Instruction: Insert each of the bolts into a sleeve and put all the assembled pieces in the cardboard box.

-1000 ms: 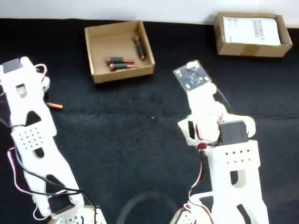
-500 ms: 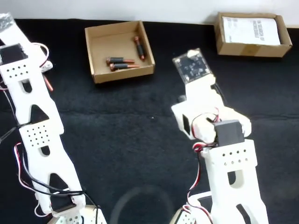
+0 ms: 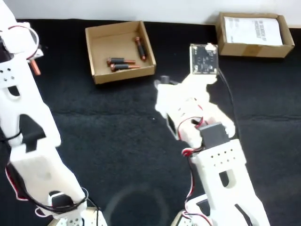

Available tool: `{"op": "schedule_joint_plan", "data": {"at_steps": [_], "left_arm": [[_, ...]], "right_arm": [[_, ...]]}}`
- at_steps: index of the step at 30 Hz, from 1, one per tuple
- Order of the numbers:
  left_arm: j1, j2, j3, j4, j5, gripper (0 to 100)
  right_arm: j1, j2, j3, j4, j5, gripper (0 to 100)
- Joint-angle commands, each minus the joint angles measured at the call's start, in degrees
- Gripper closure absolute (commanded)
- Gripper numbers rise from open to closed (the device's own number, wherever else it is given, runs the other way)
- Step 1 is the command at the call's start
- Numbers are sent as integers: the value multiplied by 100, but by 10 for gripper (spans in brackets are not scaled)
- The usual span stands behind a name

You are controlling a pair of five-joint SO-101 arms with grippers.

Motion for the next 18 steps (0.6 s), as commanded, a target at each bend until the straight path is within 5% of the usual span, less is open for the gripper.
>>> {"op": "schedule_joint_plan", "data": {"at_steps": [1, 8, 18], "left_arm": [[330, -1437, 1525, 18, -44, 992], [980, -3538, 4066, -18, -53, 992], [2000, -5332, 5710, -615, -18, 992]], "right_arm": [[-233, -57, 66, -453, -281, 991], [-769, -901, 391, -453, 62, 991], [-1007, -3011, 2220, -462, 835, 991]]}}
